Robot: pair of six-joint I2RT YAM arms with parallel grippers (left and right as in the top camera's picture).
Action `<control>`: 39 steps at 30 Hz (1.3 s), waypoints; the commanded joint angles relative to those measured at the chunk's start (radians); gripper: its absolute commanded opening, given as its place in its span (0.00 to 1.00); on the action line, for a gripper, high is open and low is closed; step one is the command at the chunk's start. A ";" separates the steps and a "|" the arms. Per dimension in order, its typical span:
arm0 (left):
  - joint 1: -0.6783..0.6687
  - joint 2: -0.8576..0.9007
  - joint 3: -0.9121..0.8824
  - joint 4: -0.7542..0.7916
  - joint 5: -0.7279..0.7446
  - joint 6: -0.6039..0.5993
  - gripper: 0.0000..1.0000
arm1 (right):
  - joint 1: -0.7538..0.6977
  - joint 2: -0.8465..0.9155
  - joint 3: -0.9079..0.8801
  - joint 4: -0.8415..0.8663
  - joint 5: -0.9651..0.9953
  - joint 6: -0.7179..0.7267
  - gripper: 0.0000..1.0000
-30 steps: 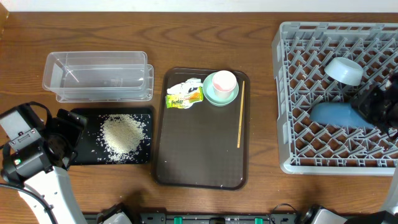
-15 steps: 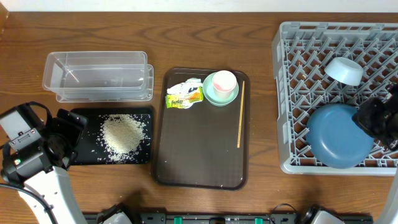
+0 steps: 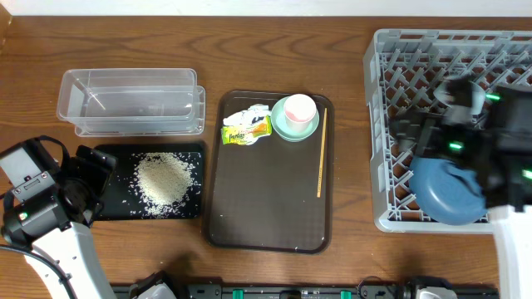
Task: Sort waste into correct bins and load items into the dishwasher rack
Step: 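Reach the right gripper to the pink cup and grasp it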
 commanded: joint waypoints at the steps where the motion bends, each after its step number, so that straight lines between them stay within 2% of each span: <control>1: 0.003 0.000 0.019 0.001 -0.013 -0.002 0.95 | 0.178 0.096 0.073 0.023 0.108 0.029 0.76; 6: 0.003 0.000 0.019 0.001 -0.013 -0.002 0.95 | 0.383 0.348 0.320 -0.043 0.286 0.019 0.76; 10: 0.003 0.000 0.019 0.001 -0.013 -0.002 0.95 | 0.477 0.554 0.475 -0.053 0.390 0.006 0.76; 15: 0.003 0.000 0.019 0.002 -0.013 -0.002 0.95 | 0.552 0.768 0.566 -0.004 0.478 0.030 0.74; 19: 0.003 0.000 0.019 0.001 -0.013 -0.002 0.95 | 0.571 0.873 0.576 0.034 0.539 0.116 0.64; 26: 0.003 0.000 0.019 0.001 -0.013 -0.002 0.95 | 0.572 0.959 0.576 0.046 0.551 0.142 0.53; 33: 0.003 0.000 0.019 0.001 -0.013 -0.002 0.95 | 0.584 0.967 0.575 0.050 0.527 0.141 0.32; 39: 0.003 0.000 0.019 0.001 -0.013 -0.002 0.95 | 0.608 0.985 0.575 0.053 0.542 0.142 0.32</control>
